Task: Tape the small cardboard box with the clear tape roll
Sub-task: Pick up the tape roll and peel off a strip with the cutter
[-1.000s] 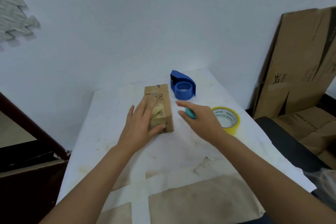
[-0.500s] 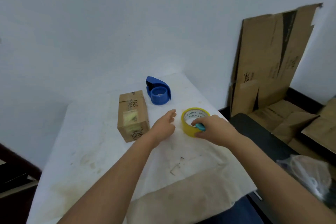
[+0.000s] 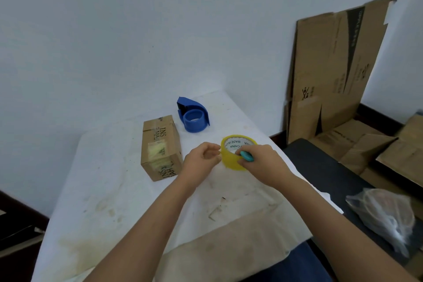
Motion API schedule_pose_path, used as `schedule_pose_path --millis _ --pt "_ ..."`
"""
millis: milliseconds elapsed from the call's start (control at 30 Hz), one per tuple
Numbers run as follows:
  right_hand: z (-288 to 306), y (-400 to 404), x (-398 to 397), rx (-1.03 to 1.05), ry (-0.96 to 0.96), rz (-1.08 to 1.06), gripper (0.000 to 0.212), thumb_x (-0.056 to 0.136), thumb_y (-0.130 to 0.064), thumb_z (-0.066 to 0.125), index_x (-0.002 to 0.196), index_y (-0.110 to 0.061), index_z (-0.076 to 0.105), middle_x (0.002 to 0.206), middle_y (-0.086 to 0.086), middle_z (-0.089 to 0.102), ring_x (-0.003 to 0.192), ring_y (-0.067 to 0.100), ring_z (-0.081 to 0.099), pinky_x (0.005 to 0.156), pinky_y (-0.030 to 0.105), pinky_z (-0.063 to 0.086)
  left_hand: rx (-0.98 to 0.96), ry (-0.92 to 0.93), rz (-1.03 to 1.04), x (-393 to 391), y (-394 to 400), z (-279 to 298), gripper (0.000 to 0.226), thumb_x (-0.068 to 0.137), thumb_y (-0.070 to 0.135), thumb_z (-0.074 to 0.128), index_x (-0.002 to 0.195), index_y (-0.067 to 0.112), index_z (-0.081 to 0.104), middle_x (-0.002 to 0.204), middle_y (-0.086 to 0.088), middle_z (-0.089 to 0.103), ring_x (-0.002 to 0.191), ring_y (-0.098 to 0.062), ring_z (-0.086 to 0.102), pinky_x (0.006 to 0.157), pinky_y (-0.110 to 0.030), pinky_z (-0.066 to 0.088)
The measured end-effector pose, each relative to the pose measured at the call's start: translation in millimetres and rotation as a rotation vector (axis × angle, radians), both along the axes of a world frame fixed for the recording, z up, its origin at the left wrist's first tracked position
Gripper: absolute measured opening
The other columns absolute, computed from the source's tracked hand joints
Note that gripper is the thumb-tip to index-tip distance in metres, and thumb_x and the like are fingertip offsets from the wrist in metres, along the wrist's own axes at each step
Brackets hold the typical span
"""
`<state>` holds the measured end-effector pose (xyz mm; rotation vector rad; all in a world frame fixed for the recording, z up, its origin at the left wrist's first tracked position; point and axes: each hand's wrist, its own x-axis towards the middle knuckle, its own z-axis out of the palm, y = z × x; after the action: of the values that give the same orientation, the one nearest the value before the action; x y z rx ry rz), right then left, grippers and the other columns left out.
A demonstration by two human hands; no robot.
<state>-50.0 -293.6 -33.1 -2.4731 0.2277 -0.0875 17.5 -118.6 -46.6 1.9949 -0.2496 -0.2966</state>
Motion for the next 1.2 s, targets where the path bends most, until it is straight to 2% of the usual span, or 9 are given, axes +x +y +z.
schedule_pose_path --millis 133,300,367,533,700,867,1033,1100,1200 --pt "11 6 -1 0.336 -0.063 -0.028 0.018 0.087 -0.023 0.066 0.103 -0.019 0.074 0.093 0.003 0.071 0.078 0.015 0.058 0.063 0.024 0.043 -0.063 -0.081 0.052 -1 3 19 0.010 0.087 0.019 0.069 0.097 0.018 0.070 0.091 0.004 0.070 0.086 -0.009 0.063 0.075 -0.020 0.050" --pt "24 17 -15 0.755 0.072 -0.018 0.019 0.090 -0.024 0.065 0.105 -0.016 0.073 0.064 -0.003 0.048 0.049 0.008 0.037 0.045 0.017 0.032 -0.017 -0.156 0.055 -10 15 48 0.010 0.091 0.022 0.066 0.093 0.013 0.070 0.078 0.008 0.063 0.069 -0.002 0.055 0.055 -0.008 0.042" --pt "28 24 -18 0.738 0.087 0.031 0.021 0.090 -0.030 0.065 0.106 -0.018 0.072 0.070 0.002 0.048 0.048 0.006 0.034 0.046 0.018 0.030 0.068 -0.194 -0.008 -13 23 56 0.010 0.091 0.024 0.066 0.093 0.016 0.071 0.081 0.007 0.065 0.072 -0.003 0.056 0.057 -0.010 0.043" --pt "35 40 -17 0.482 -0.002 0.122 0.036 0.087 -0.036 0.067 0.122 -0.035 0.060 0.086 -0.011 0.061 0.065 0.004 0.051 0.063 0.016 0.039 0.414 -0.333 -0.215 -25 30 67 0.005 0.090 0.026 0.065 0.090 0.024 0.070 0.086 0.009 0.066 0.078 -0.004 0.058 0.066 -0.019 0.047" --pt "22 55 -17 0.566 -0.007 0.133 0.029 0.085 -0.031 0.071 0.114 -0.031 0.066 0.080 -0.012 0.062 0.068 0.005 0.057 0.055 0.009 0.040 0.422 -0.370 -0.215 -33 34 72 0.005 0.092 0.025 0.064 0.092 0.023 0.068 0.089 0.007 0.063 0.083 -0.009 0.058 0.068 -0.018 0.045" --pt "13 60 -19 0.594 -0.018 0.071 0.030 0.084 -0.030 0.071 0.114 -0.029 0.066 0.086 -0.013 0.062 0.078 0.009 0.058 0.065 0.015 0.043 0.466 -0.497 -0.252 -42 35 67 0.005 0.093 0.024 0.061 0.090 0.025 0.065 0.088 0.007 0.060 0.084 -0.007 0.053 0.071 -0.020 0.044" --pt "9 58 -19 0.678 0.001 0.060 0.017 0.085 -0.029 0.070 0.097 -0.039 0.062 0.072 -0.015 0.057 0.054 -0.004 0.056 0.055 0.012 0.038 0.455 -0.547 -0.275 -45 36 66 0.008 0.094 0.026 0.060 0.093 0.023 0.067 0.089 0.006 0.061 0.086 -0.009 0.053 0.076 -0.028 0.049" --pt "8 58 -21 0.684 -0.001 0.057 0.019 0.085 -0.029 0.071 0.101 -0.036 0.064 0.071 -0.014 0.056 0.051 -0.004 0.054 0.054 0.011 0.038 0.453 -0.541 -0.276 -46 36 66 0.008 0.094 0.026 0.059 0.093 0.022 0.066 0.090 0.006 0.061 0.086 -0.009 0.053 0.077 -0.029 0.050" --pt "8 60 -22 0.591 -0.029 0.044 0.030 0.085 -0.033 0.070 0.114 -0.028 0.066 0.083 -0.013 0.061 0.067 0.002 0.056 0.059 0.010 0.039 0.467 -0.532 -0.274 -48 36 67 0.008 0.095 0.026 0.058 0.093 0.021 0.065 0.091 0.005 0.060 0.086 -0.010 0.053 0.078 -0.031 0.051"
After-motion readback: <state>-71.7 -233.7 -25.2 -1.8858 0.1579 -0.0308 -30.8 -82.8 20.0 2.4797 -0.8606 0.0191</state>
